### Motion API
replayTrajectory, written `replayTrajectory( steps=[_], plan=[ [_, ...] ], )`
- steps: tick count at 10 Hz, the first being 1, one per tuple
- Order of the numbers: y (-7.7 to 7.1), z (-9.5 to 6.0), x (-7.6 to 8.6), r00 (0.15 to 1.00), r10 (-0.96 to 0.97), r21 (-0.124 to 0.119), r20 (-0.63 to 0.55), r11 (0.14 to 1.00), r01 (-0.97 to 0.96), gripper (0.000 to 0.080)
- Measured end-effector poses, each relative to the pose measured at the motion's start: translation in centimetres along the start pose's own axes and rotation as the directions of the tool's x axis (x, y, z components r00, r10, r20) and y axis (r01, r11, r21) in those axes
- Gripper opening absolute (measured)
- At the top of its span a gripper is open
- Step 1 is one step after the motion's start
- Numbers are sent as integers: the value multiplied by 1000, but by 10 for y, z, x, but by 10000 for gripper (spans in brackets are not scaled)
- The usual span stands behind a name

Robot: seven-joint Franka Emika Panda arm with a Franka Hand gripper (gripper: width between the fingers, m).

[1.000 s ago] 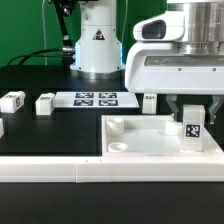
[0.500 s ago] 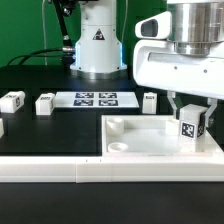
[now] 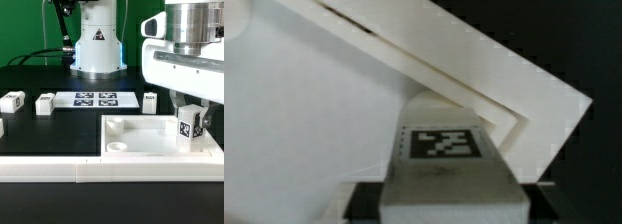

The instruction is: Assemble square table

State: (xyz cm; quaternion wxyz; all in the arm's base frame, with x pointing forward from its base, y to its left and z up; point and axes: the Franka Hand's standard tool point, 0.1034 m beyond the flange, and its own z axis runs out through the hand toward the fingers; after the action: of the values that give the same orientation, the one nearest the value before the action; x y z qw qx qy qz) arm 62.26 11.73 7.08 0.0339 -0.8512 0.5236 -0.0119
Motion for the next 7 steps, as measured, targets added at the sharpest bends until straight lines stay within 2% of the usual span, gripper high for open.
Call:
replayTrajectory(
  steps=[1, 2, 3, 4, 5, 7],
  plan=[
    [0, 0, 0, 1000, -16, 0, 0, 1000, 16, 290],
    [0, 0, 0, 999, -49, 1, 0, 999, 49, 467],
    [-1, 0, -2, 997, -80, 1, 0, 997, 80, 592],
    [-1, 0, -3, 984, -177, 1, 0, 984, 177, 592],
    [-2, 0, -4, 953, -304, 2, 0, 953, 304, 637],
    [-3, -1, -6, 852, -523, 4, 1, 852, 523, 648]
  ],
)
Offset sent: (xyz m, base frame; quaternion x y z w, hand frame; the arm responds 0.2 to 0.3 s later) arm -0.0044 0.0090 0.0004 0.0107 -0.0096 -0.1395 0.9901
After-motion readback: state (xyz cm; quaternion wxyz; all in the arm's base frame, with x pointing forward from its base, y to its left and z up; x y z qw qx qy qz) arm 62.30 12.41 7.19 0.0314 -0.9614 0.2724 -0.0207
